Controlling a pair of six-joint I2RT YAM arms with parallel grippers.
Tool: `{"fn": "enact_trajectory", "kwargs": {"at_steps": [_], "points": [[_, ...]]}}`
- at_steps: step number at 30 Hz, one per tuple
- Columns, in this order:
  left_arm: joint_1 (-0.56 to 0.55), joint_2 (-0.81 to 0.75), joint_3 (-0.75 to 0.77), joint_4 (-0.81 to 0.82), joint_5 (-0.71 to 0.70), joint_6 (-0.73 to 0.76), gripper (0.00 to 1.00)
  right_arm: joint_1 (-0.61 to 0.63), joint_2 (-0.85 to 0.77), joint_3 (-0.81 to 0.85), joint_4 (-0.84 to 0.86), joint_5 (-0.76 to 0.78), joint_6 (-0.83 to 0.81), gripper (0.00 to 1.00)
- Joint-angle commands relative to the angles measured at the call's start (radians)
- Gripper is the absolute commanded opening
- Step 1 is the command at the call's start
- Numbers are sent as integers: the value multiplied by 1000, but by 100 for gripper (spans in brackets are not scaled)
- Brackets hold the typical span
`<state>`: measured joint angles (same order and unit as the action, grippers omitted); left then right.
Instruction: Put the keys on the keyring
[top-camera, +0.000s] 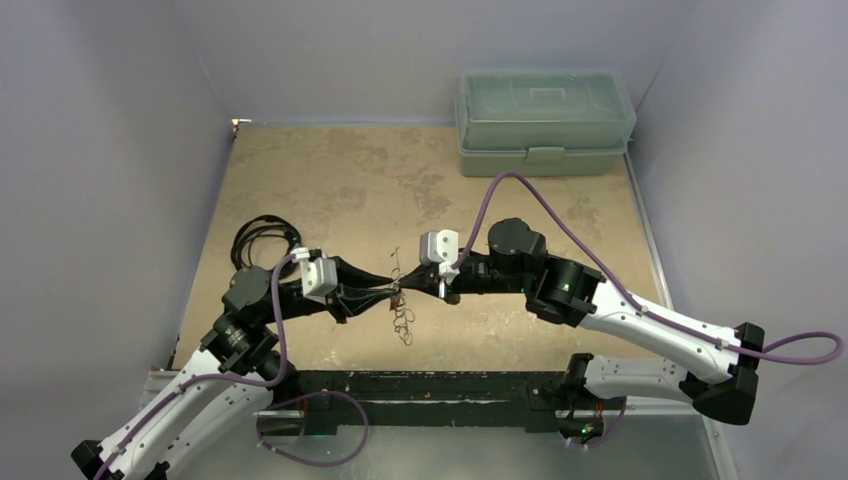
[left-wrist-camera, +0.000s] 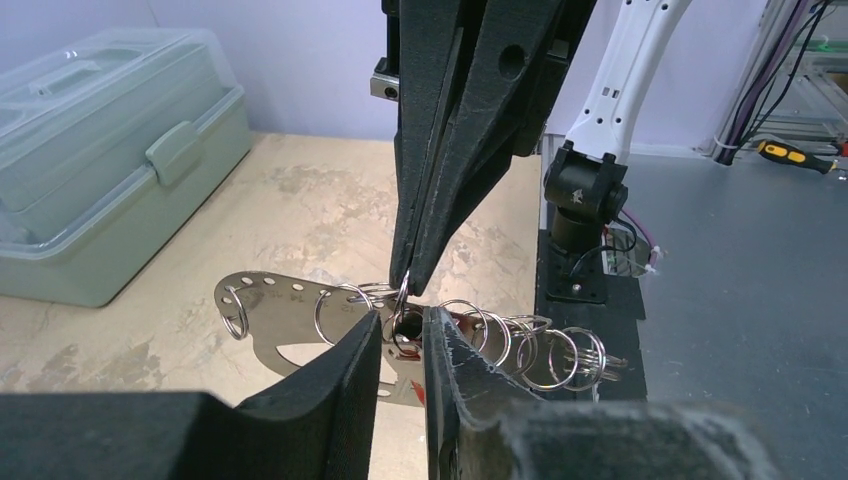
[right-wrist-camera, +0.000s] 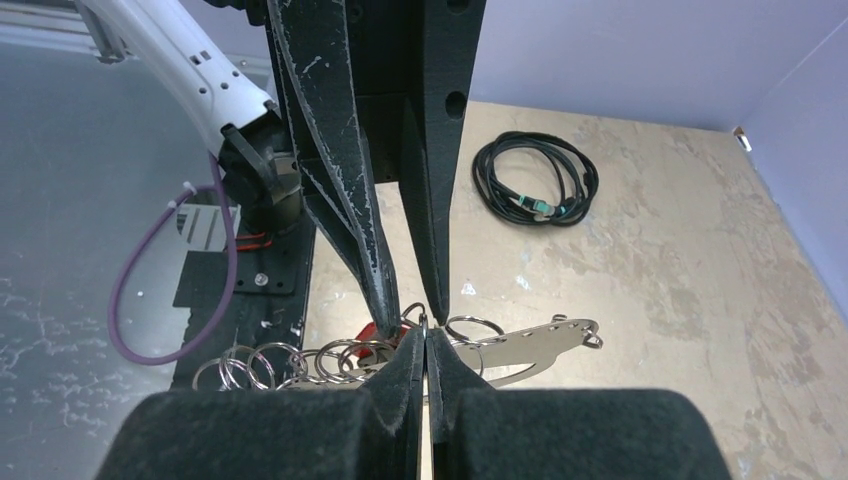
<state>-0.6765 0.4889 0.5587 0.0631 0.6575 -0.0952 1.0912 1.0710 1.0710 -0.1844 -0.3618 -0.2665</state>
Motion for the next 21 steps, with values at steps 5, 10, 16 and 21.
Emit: {"fn": "enact_trajectory", "kwargs": {"at_steps": [5, 10, 16, 21], "points": [[2, 4, 4, 43, 21, -17, 17, 3, -11, -5, 93, -59, 22, 0], [1, 2, 5, 46, 24, -16, 13, 3, -4, -6, 99, -76, 23, 0], [1, -2, 3, 49, 27, -11, 0, 3, 8, -12, 107, -82, 26, 0], [1, -13, 1, 50, 35, 1, 0, 3, 6, -12, 105, -70, 26, 0]]}}
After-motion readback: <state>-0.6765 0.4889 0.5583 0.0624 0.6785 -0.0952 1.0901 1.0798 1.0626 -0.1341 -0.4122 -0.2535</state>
